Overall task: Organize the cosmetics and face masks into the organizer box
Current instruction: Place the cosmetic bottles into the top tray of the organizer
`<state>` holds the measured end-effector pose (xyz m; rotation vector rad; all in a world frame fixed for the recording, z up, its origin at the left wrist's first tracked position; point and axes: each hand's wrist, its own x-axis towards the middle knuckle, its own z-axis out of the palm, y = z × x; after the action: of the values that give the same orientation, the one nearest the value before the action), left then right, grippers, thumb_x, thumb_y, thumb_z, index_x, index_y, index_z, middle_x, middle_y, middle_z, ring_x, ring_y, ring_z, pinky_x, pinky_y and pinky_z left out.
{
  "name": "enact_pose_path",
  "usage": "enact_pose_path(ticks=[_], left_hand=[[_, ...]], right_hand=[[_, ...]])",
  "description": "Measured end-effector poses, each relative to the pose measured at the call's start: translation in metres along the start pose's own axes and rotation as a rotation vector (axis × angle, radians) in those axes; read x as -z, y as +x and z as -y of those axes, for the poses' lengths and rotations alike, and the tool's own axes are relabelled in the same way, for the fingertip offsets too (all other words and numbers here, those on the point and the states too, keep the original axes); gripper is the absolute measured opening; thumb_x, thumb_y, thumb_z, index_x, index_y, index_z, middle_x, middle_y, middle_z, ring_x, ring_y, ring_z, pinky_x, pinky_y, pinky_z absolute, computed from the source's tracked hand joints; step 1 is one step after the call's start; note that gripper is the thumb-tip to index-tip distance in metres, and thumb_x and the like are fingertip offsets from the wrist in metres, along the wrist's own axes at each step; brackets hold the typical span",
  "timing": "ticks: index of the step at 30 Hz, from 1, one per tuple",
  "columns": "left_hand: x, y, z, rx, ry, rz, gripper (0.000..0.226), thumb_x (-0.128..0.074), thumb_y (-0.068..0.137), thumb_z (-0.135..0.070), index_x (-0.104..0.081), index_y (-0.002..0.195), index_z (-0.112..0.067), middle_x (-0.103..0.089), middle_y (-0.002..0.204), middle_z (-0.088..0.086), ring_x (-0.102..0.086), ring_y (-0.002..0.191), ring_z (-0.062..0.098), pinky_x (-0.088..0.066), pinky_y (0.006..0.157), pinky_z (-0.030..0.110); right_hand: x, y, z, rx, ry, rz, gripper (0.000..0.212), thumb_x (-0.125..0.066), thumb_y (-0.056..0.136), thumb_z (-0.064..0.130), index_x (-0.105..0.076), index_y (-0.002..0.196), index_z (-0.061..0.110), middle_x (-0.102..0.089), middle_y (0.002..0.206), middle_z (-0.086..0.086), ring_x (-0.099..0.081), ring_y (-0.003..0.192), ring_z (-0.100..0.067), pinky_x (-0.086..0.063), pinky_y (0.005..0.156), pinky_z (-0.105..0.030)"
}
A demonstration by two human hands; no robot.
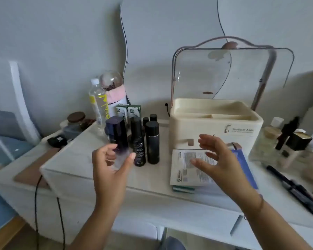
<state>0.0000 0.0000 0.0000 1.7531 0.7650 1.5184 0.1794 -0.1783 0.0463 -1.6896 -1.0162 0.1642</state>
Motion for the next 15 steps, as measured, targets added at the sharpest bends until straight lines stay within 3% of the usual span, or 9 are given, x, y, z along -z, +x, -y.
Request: enact_pose_path(ticks=[3, 5, 6, 10, 15], left_hand=[[0.005, 0.020, 0.013, 0.084, 0.056, -0.016, 0.058, -0.080, 0.072, -0.024, -0.047, 0.119, -0.022, -0.051, 0.118, 0.005, -0.050, 0.106, 0.015, -0.037, 0.090, 0.019], [0.002, 0.029, 0.022, 0.157, 0.058, 0.043, 0.064, -0.080, 0.073, -0.024, -0.046, 0.126, -0.018, -0.051, 0.126, 0.001, -0.048, 0.114, 0.013, -0.036, 0.094, 0.024], [-0.001, 0.031, 0.026, 0.172, 0.061, 0.068, 0.064, -0.080, 0.073, -0.024, -0.047, 0.127, -0.019, -0.052, 0.126, -0.003, -0.048, 0.114, 0.011, -0.036, 0.094, 0.024], [-0.008, 0.040, 0.043, 0.169, 0.079, 0.096, 0.050, -0.078, 0.075, -0.030, -0.056, 0.119, -0.026, -0.061, 0.104, -0.015, -0.057, 0.097, 0.010, -0.037, 0.074, 0.014], [-0.008, 0.044, 0.054, 0.200, 0.027, 0.146, 0.038, -0.077, 0.076, -0.028, -0.064, 0.111, -0.023, -0.071, 0.096, -0.008, -0.067, 0.092, 0.015, -0.051, 0.079, 0.033]], right_hand=[[-0.002, 0.005, 0.000, 0.054, -0.084, -0.110, 0.061, -0.079, 0.071, 0.021, -0.050, 0.125, 0.022, -0.056, 0.121, 0.013, -0.051, 0.110, 0.005, -0.040, 0.093, -0.011], [-0.001, 0.009, -0.001, 0.097, -0.181, -0.176, 0.062, -0.079, 0.071, 0.022, -0.050, 0.126, 0.021, -0.052, 0.123, 0.010, -0.048, 0.107, 0.006, -0.035, 0.092, -0.004], [0.000, 0.011, -0.003, 0.113, -0.232, -0.207, 0.062, -0.079, 0.071, 0.022, -0.050, 0.126, 0.020, -0.050, 0.124, 0.008, -0.047, 0.109, 0.002, -0.034, 0.095, -0.007], [0.012, 0.024, -0.009, 0.205, -0.447, -0.325, 0.064, -0.079, 0.070, 0.027, -0.051, 0.127, 0.020, -0.045, 0.137, 0.001, -0.037, 0.130, -0.019, -0.030, 0.109, -0.042], [0.016, 0.045, -0.019, 0.157, -0.629, -0.273, 0.067, -0.074, 0.074, 0.038, -0.046, 0.133, 0.024, -0.041, 0.145, 0.006, -0.020, 0.143, -0.013, 0.003, 0.116, -0.044]])
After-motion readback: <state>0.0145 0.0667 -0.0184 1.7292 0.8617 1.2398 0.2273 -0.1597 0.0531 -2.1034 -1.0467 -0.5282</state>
